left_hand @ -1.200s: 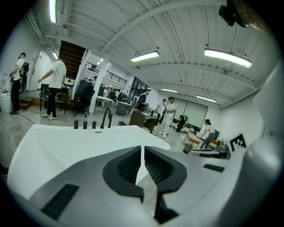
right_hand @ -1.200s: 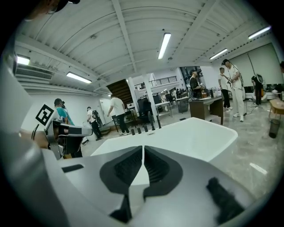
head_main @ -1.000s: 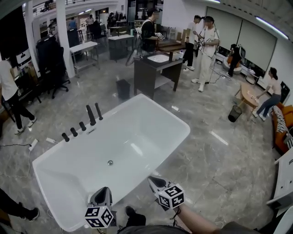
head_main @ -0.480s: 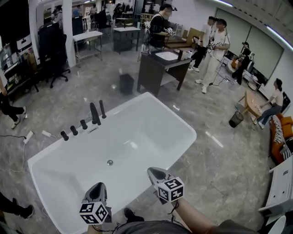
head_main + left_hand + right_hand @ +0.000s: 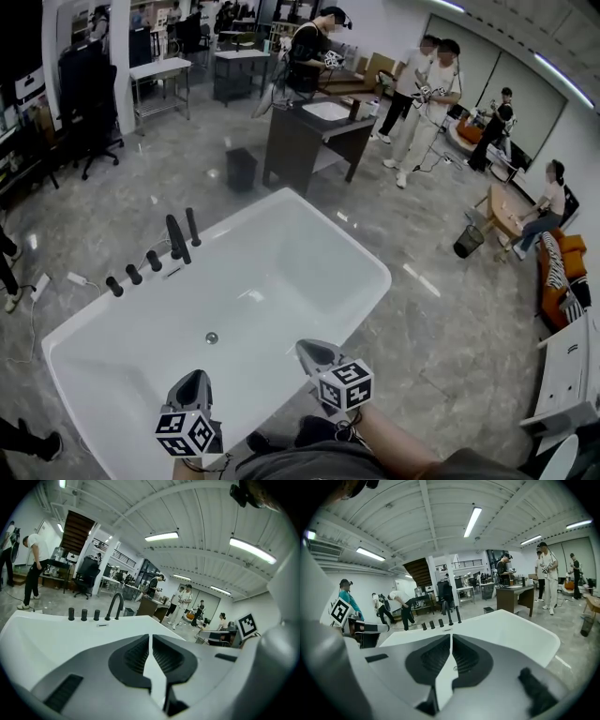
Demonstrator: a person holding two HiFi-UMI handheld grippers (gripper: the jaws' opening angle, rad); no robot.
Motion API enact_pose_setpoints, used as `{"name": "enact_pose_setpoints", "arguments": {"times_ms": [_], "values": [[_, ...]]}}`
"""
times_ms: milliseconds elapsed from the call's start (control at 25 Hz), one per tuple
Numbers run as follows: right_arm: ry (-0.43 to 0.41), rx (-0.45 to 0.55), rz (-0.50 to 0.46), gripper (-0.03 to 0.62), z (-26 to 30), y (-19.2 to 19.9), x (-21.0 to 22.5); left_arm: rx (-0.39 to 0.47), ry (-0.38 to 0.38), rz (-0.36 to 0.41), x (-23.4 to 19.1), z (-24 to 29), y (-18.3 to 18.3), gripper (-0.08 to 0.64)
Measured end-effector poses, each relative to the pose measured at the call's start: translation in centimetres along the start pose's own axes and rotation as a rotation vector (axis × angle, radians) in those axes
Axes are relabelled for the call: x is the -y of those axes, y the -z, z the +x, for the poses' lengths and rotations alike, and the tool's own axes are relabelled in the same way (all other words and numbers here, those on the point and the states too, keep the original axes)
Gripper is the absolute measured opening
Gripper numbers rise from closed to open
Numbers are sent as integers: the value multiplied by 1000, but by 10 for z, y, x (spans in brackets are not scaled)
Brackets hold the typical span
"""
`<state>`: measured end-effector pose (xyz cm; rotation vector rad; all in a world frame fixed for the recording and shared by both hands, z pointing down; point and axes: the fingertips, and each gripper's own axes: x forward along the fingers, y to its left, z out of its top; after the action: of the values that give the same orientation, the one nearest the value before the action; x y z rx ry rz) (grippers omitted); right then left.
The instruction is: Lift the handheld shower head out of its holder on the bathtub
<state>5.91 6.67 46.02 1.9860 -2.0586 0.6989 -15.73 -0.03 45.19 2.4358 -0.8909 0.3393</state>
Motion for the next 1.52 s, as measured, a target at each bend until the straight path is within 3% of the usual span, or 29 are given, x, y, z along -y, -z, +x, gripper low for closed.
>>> {"name": "enact_pose_setpoints", "arguments": {"times_ms": [240, 520, 880, 1200, 1520], "values": [[-36, 7, 4, 28, 23, -13, 19, 6, -37, 5, 3, 12, -7, 34], [-170, -6, -48, 28, 75, -46, 66, 69, -191, -54, 10, 52, -28, 34], [-296, -41, -115, 28, 150, -84, 127, 120, -341, -51, 18, 121, -68, 34], [-390, -43, -180, 28, 236, -119, 144, 154, -420, -53, 12, 173, -97, 32], [-429, -47, -195, 29, 323, -132, 148, 156, -496, -76, -26, 216, -110, 34]]}}
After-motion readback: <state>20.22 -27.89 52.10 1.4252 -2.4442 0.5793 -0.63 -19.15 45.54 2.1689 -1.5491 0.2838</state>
